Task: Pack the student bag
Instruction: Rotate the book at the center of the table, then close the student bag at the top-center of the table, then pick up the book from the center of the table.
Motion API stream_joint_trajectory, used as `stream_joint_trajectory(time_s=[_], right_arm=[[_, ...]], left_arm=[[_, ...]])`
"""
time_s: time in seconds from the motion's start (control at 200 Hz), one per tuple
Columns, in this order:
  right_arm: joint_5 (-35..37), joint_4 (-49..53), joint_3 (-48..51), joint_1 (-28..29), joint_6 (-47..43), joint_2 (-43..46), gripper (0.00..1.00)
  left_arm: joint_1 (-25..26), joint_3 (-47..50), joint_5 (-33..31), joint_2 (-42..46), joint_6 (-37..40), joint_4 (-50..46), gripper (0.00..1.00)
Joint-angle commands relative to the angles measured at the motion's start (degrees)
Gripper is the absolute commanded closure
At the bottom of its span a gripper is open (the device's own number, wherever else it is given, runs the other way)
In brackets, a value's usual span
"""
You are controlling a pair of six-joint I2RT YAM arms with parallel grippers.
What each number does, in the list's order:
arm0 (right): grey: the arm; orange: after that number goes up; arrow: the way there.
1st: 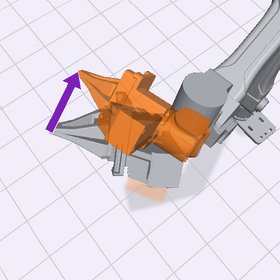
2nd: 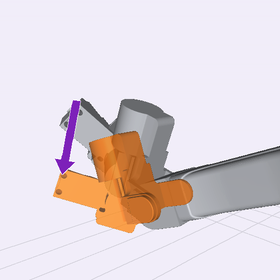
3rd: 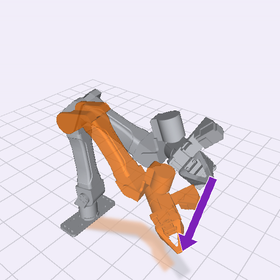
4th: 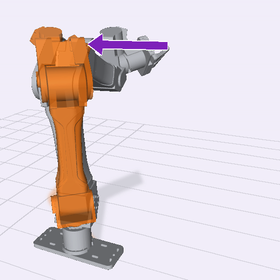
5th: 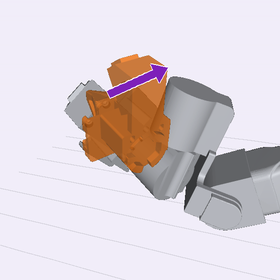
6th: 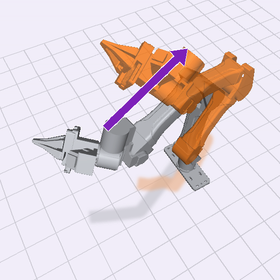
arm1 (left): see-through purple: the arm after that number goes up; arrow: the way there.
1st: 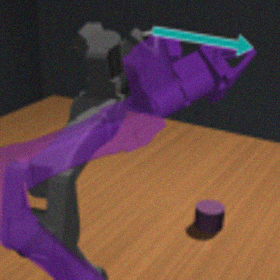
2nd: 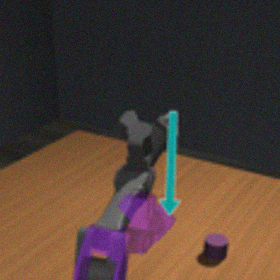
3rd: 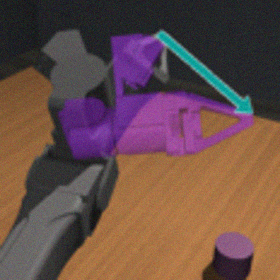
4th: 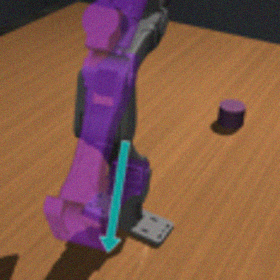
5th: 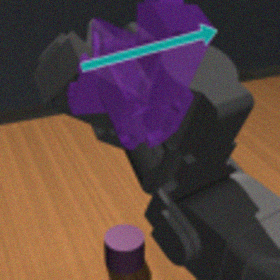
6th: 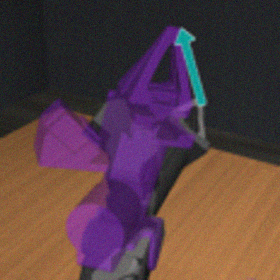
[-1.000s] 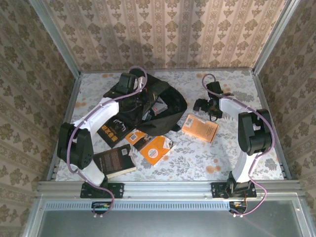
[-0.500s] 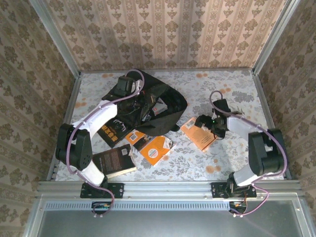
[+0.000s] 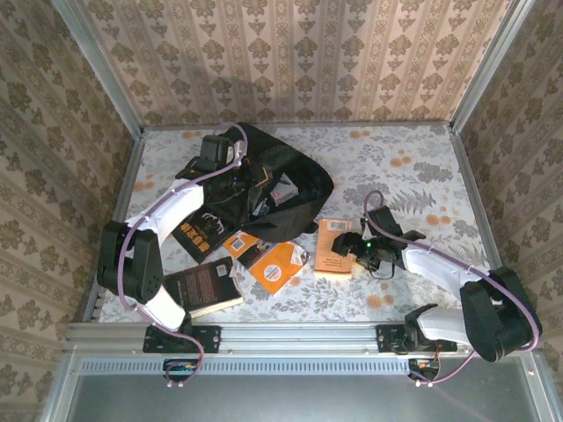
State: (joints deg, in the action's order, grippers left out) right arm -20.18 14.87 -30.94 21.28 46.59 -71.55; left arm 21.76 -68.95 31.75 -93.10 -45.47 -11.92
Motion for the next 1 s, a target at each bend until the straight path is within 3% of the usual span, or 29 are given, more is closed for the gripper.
stream_joint_trajectory(time_s=[0.0, 0.16, 0.475, 0.735, 0.995], right_arm=[[-3.07, -3.59, 0.02, 0.71, 1.51, -0.14, 0.32], [-2.44, -4.72, -2.02, 0.70, 0.62, -1.39, 0.48], [-6.40, -11.09, -4.08, 0.13, 2.74, -3.94, 0.50], [-6.90, -11.03, -4.28, 0.08, 1.96, -2.09, 0.75], [-7.69, -14.18, -3.43, 0.08, 1.28, -7.29, 0.87]], left_arm=[[-0.14, 0.83, 0.99, 0.02, -1.17, 0.07, 1.00], [0.12, 0.85, 1.57, -0.56, -1.39, 0.52, 1.00], [1.22, 0.73, 2.20, -1.65, -1.15, 0.59, 1.00], [1.38, 0.49, 2.42, -2.35, -1.27, 0.57, 1.00], [1.62, 0.23, 2.36, -2.35, -0.67, 0.18, 1.00]])
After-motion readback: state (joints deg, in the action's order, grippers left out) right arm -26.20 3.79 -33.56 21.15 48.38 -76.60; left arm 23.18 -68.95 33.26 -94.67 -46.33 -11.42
